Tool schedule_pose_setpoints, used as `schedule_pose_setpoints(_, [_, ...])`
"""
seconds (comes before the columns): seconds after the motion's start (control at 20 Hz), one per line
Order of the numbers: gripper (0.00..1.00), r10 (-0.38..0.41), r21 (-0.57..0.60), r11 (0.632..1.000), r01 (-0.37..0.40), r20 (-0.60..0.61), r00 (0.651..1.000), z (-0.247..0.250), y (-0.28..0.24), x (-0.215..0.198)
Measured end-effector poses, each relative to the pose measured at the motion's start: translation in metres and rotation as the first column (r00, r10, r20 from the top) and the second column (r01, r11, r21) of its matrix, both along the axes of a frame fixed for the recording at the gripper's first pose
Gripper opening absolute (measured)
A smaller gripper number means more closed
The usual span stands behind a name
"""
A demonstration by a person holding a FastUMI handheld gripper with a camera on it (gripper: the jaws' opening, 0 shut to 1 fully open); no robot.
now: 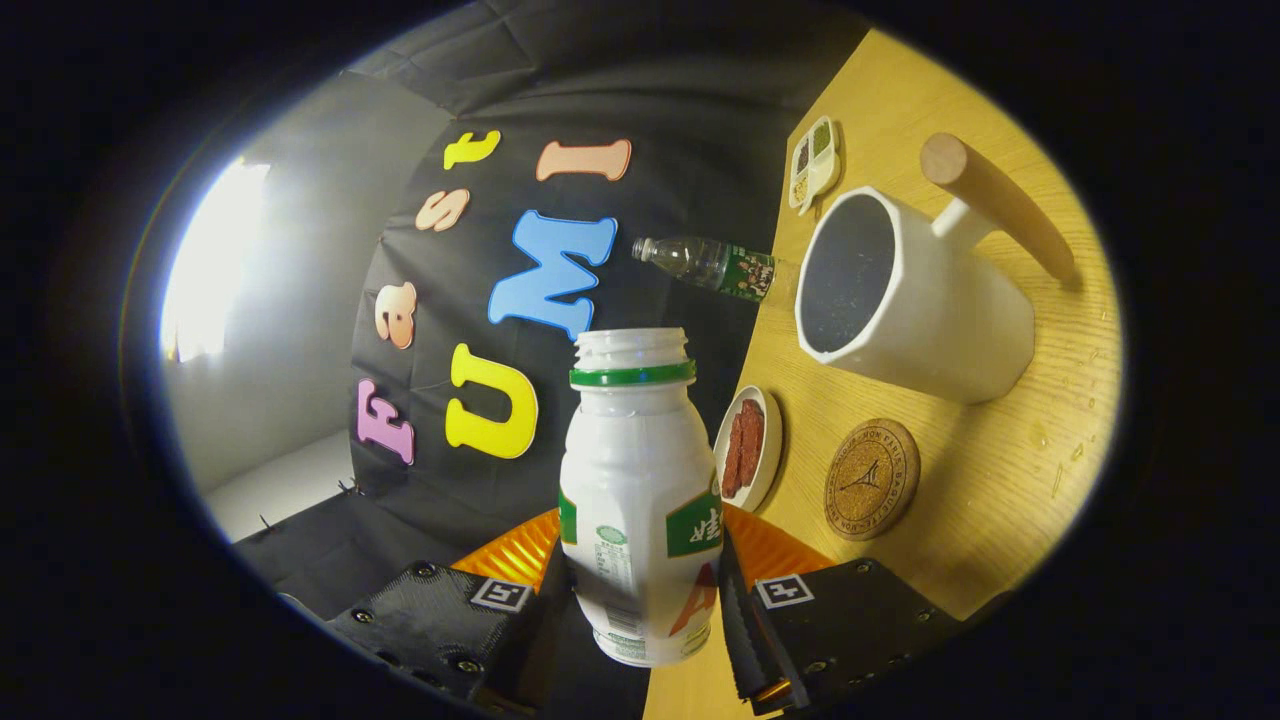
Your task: Take the bottle from table, then pour the juice into the cup, finally place the bottle on the coaster
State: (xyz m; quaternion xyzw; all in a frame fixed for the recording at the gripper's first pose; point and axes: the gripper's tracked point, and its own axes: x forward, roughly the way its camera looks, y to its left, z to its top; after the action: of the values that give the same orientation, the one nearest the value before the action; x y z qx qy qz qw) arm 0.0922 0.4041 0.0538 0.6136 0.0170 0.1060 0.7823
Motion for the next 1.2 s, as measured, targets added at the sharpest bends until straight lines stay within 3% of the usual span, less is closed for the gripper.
schedule_pose_setpoints(0.5, [0.66, -0.005, 0.167, 0.986, 0.003, 0.007, 1.000, 0.012, -0.006, 0.006])
schedule_pose_setpoints(1.2, [0.66, -0.029, 0.346, 0.938, 0.016, 0.032, 0.999, 0.019, -0.018, 0.001])
